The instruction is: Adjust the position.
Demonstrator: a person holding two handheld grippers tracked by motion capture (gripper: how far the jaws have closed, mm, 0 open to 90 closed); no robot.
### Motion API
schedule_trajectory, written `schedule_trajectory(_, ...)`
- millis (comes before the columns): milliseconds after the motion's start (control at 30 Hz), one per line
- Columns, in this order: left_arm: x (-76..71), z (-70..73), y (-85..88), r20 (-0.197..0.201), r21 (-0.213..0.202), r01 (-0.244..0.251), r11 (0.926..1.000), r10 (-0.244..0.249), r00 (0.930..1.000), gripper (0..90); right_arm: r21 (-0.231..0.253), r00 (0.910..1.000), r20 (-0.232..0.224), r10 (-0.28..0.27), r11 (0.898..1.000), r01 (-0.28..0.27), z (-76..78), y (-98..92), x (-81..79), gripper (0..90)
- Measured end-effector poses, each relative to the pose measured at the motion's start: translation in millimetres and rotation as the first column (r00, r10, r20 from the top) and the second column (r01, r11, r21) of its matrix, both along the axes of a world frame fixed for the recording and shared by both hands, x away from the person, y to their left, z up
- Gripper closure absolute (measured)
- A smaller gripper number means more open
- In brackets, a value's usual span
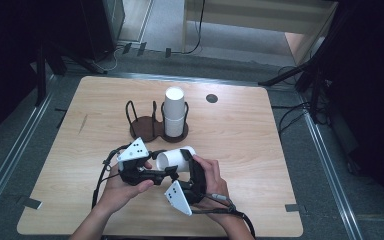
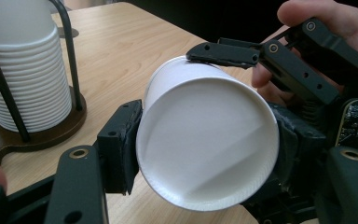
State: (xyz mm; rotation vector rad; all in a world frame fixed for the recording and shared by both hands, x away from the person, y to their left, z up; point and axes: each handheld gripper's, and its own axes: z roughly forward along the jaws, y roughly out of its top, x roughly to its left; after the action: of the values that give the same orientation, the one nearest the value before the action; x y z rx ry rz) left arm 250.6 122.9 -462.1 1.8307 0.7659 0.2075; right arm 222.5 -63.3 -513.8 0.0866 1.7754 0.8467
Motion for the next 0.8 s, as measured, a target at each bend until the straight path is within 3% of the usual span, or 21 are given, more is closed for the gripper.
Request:
schedule_trajectory(267,1.7,0.1,4.2,0.01,0.001,-0.019,0.9998,0.019,0.9998,35.0,0.031,0.9998,-0.022,-0.004,1.0,0.004,6.0,-5.5,0.6,13.1)
schedule_trajectory(533,4.3,0.6,13.2,0.019,-0.025,-0.082,0.9964,0.082,0.9964,35.0,0.073,0.9986,-0.052,-0.01,0.997,0.014,9.8,-8.4,2.2,12.6)
schedule_trajectory(800,5.7,-0.5,17.1,0.049,-0.027,-0.092,0.9954,0.093,0.9944,35.0,0.098,0.9982,-0.06,-0.004,0.995,0.01,12.0,-8.7,2.1,11.8)
